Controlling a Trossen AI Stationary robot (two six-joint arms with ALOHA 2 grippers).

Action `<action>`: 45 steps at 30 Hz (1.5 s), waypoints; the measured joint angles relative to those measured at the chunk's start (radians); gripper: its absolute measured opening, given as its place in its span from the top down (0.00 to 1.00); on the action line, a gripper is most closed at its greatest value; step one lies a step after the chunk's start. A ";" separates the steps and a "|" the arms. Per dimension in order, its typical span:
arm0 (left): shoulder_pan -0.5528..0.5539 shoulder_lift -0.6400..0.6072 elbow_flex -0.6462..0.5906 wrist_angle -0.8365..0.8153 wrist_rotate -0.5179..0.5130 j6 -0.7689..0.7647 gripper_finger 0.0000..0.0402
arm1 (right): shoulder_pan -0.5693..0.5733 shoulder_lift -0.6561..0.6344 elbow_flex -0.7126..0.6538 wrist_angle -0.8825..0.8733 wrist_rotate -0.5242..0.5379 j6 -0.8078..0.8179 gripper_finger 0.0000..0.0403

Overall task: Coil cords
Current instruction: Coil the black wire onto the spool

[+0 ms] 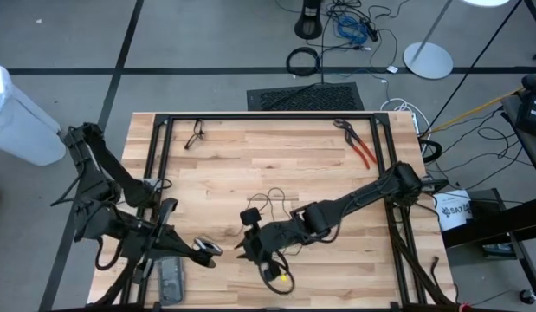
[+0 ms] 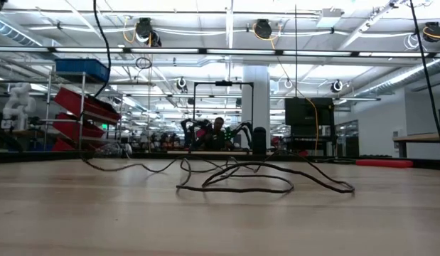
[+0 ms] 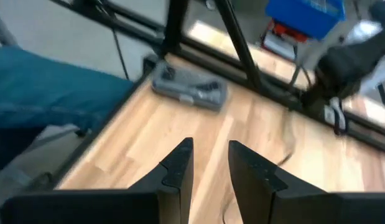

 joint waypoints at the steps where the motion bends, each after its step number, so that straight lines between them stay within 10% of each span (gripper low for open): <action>1: -0.006 0.000 0.000 -0.001 -0.002 0.000 1.00 | -0.008 0.001 -0.009 0.004 0.001 0.005 0.78; 45: -0.020 0.001 0.000 -0.017 -0.038 0.007 1.00 | -0.099 0.083 -0.121 0.275 -0.031 -0.052 0.62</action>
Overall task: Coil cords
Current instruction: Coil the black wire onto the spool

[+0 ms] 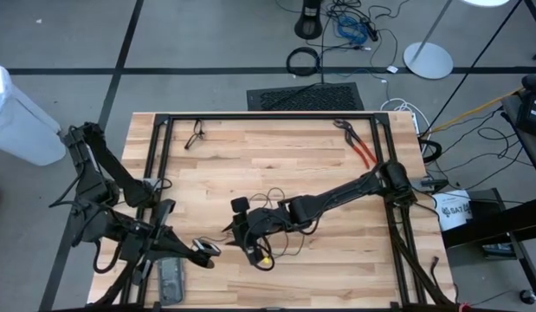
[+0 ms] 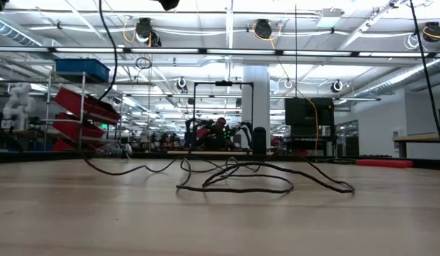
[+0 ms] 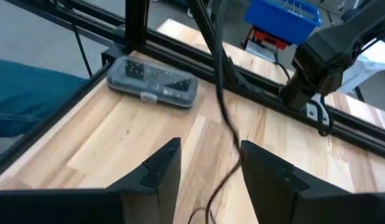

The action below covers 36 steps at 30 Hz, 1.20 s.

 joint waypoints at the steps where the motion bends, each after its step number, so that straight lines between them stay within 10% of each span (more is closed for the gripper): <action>1: 0.000 0.000 0.000 0.000 0.000 0.000 1.00 | -0.002 0.001 0.000 -0.002 -0.001 0.000 0.64; 23: 0.000 0.000 0.000 -0.001 0.000 -0.001 1.00 | -0.001 -0.004 0.003 -0.031 -0.020 0.008 0.99; 36: 0.005 0.000 0.000 -0.125 -0.101 -0.067 1.00 | 0.145 -0.011 0.322 -0.603 -0.006 0.140 1.00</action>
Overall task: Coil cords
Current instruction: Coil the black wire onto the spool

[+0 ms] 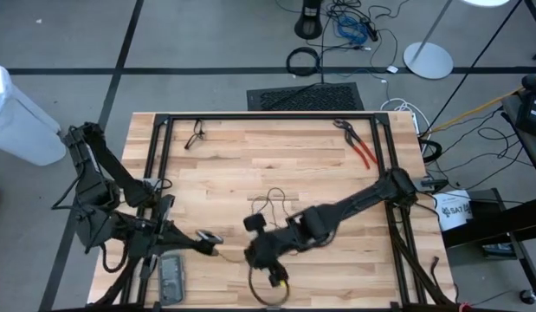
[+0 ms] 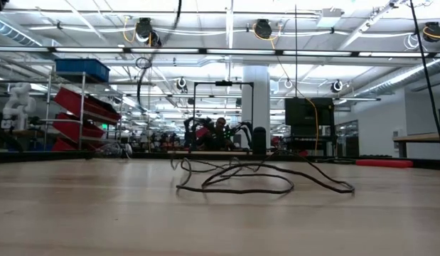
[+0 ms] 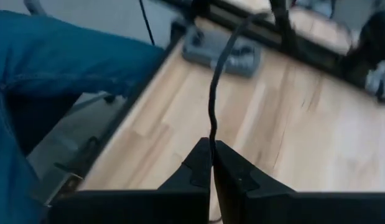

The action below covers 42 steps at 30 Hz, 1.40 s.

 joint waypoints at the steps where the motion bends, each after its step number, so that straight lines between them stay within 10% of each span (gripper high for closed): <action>1: 0.004 0.000 0.000 -0.013 -0.003 -0.013 1.00 | 0.020 0.000 0.017 -0.001 0.018 -0.014 1.00; 19: 0.008 0.000 0.000 -0.087 0.042 -0.097 1.00 | 0.249 0.000 0.191 -0.036 0.486 -0.228 1.00; 42: 0.011 -0.008 0.000 -0.005 0.197 -0.134 1.00 | 0.257 -0.009 0.191 -0.105 0.491 -0.159 1.00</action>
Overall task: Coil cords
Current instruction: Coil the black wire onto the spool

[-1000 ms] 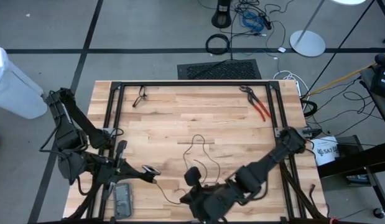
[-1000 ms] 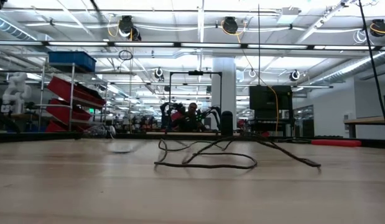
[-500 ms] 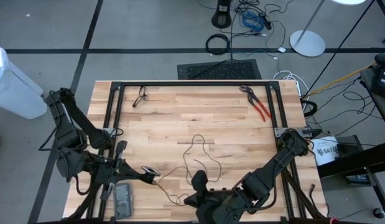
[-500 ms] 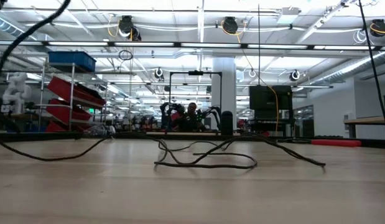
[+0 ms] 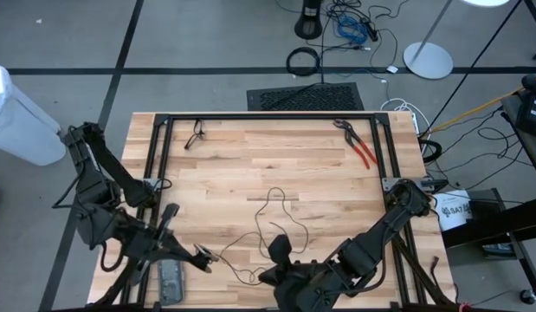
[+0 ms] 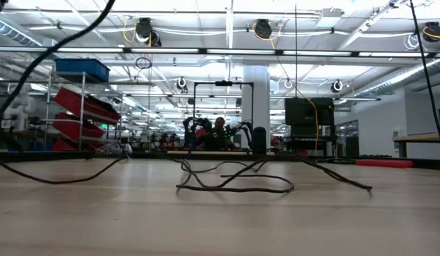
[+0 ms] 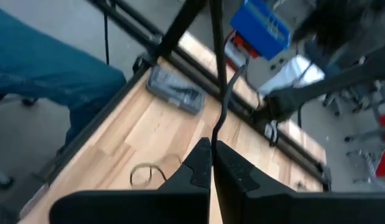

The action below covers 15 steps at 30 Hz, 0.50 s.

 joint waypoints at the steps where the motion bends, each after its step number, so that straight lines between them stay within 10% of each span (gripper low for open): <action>1: 0.001 0.000 0.000 -0.009 -0.006 -0.011 1.00 | 0.003 0.000 0.000 0.024 0.000 -0.018 1.00; 15: 0.075 0.030 0.000 -0.072 0.190 -0.094 1.00 | 0.039 -0.001 0.000 0.337 0.135 -0.311 1.00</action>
